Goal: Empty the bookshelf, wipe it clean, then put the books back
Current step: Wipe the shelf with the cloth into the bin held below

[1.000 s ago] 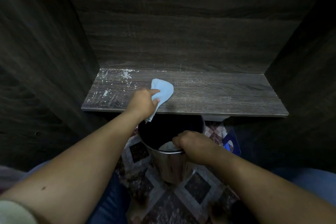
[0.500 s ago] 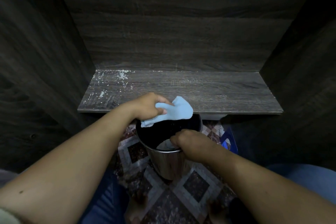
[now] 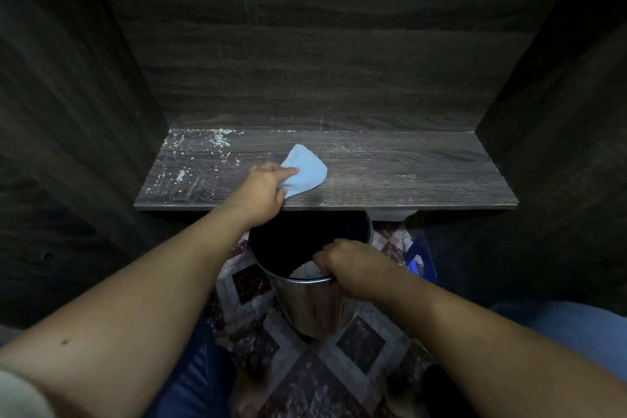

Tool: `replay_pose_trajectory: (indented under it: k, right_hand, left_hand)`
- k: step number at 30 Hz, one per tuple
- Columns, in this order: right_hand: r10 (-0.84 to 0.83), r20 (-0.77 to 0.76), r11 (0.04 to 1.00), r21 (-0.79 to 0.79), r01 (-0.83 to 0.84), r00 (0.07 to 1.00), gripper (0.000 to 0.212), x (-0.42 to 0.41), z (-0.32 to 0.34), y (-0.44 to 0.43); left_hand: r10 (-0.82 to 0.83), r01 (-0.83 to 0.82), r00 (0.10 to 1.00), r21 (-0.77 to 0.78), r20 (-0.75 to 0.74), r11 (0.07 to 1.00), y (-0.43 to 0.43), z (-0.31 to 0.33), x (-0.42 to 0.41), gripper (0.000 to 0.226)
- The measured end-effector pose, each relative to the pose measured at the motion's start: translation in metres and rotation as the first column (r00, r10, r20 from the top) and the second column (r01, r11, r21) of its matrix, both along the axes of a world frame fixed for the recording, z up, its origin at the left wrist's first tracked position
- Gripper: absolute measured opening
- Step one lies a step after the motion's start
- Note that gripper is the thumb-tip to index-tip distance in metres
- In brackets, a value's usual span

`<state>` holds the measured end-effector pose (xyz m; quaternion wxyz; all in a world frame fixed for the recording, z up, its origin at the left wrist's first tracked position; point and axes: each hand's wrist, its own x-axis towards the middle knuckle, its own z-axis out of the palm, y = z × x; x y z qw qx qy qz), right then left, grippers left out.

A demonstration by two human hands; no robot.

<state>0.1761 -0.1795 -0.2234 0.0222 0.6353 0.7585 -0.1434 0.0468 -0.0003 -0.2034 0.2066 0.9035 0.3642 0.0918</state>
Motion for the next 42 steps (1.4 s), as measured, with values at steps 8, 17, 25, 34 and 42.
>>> replay_pose_trajectory:
  k: [8,17,25,34,42]
  right_hand:
    - [-0.003,0.0,1.0,-0.018,0.003,1.0,0.017,0.002,-0.001,-0.002]
    - [-0.006,-0.017,0.999,-0.051,0.005,1.0,0.017,0.002,0.006,-0.006]
    - [-0.01,-0.009,1.0,-0.026,0.01,1.0,0.017,0.005,0.003,-0.004]
    - [-0.026,-0.003,0.999,-0.025,0.026,1.0,0.018,0.004,0.012,-0.004]
    - [-0.031,0.01,0.999,-0.029,0.032,0.999,0.021,0.002,0.017,-0.004]
  left_hand:
    - [-0.206,0.206,0.979,-0.027,-0.002,0.978,-0.018,0.013,0.007,0.046]
    - [-0.214,0.223,0.975,-0.255,0.063,0.941,-0.027,0.033,0.009,0.045]
    - [-0.055,0.026,0.959,0.108,0.278,0.994,-0.035,0.036,0.013,0.053]
    - [-0.019,-0.006,0.967,0.097,0.254,0.995,-0.031,0.028,0.01,0.044]
    - [-0.125,0.117,0.985,0.075,0.119,0.99,-0.026,0.021,0.003,0.041]
